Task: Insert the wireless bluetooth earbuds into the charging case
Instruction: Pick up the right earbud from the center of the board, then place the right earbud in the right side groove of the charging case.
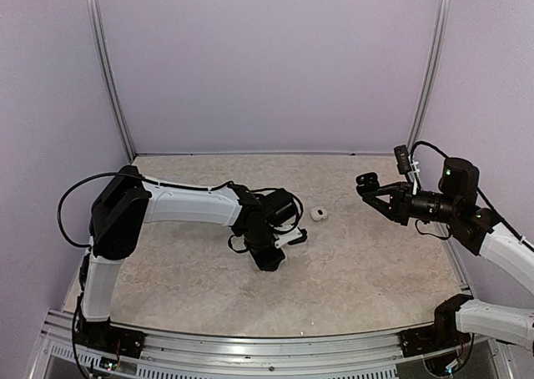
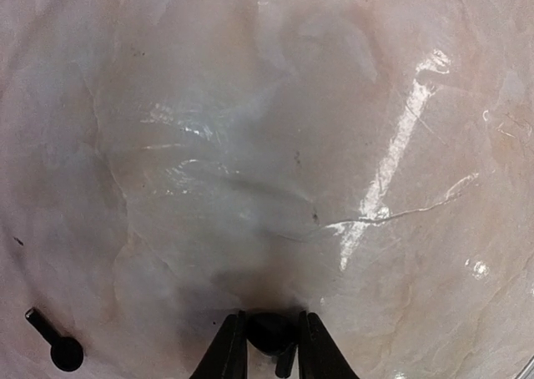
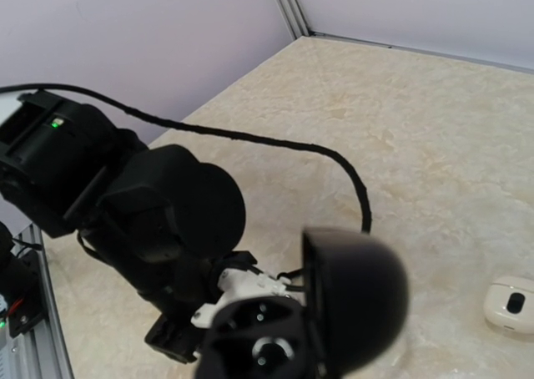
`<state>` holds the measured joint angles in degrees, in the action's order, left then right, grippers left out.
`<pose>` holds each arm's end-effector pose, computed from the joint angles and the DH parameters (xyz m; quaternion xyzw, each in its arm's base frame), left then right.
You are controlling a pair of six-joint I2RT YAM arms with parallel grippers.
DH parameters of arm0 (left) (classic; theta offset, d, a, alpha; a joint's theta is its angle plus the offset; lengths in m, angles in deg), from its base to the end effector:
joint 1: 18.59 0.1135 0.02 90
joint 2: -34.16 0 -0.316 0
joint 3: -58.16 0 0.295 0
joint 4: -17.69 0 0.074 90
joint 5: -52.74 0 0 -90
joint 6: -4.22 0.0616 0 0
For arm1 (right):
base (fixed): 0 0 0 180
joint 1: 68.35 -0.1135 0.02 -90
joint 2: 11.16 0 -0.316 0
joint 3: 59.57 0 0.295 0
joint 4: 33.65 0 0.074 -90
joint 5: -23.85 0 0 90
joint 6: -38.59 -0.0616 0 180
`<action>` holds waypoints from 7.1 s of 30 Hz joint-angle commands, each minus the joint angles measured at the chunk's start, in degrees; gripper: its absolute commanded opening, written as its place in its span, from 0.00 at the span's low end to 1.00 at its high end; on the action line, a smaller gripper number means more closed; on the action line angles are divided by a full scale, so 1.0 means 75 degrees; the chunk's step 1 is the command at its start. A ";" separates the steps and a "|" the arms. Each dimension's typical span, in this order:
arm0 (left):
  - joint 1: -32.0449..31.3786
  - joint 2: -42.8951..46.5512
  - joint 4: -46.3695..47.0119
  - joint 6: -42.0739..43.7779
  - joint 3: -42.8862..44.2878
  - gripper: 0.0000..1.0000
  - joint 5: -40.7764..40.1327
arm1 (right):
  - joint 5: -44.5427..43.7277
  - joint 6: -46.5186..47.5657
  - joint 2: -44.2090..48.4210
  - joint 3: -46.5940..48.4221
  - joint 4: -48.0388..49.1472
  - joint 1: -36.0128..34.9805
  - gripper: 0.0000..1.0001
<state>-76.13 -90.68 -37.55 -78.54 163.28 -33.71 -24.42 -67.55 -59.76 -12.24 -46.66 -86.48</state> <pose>0.2723 -0.4352 0.1425 0.5342 0.8346 -0.0834 0.1054 0.1984 0.1081 0.3144 -0.2314 0.7338 0.4377 0.4652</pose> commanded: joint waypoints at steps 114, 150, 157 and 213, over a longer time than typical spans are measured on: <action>-0.1481 0.5155 1.2340 -0.0638 -0.5075 0.15 -0.0697 | -0.4566 0.3442 -0.2826 -0.0882 0.9163 -0.5636 0.00; -0.1656 0.5170 1.2211 -0.0311 -0.4788 0.14 -0.0168 | -0.4876 0.3265 -0.3091 -0.0750 0.8891 -0.5633 0.00; -0.1630 0.5140 1.2192 -0.0303 -0.4814 0.14 -0.0275 | -0.4802 0.3230 -0.3017 -0.0794 0.8958 -0.5630 0.00; -0.1539 0.4786 1.0943 -0.0088 -0.4693 0.20 -0.1158 | -0.5030 0.2961 -0.2917 -0.0924 0.9431 -0.5615 0.00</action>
<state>-87.54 -53.08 50.38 -80.75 127.11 -39.75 -63.45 -44.95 -81.83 -19.49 19.68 -127.88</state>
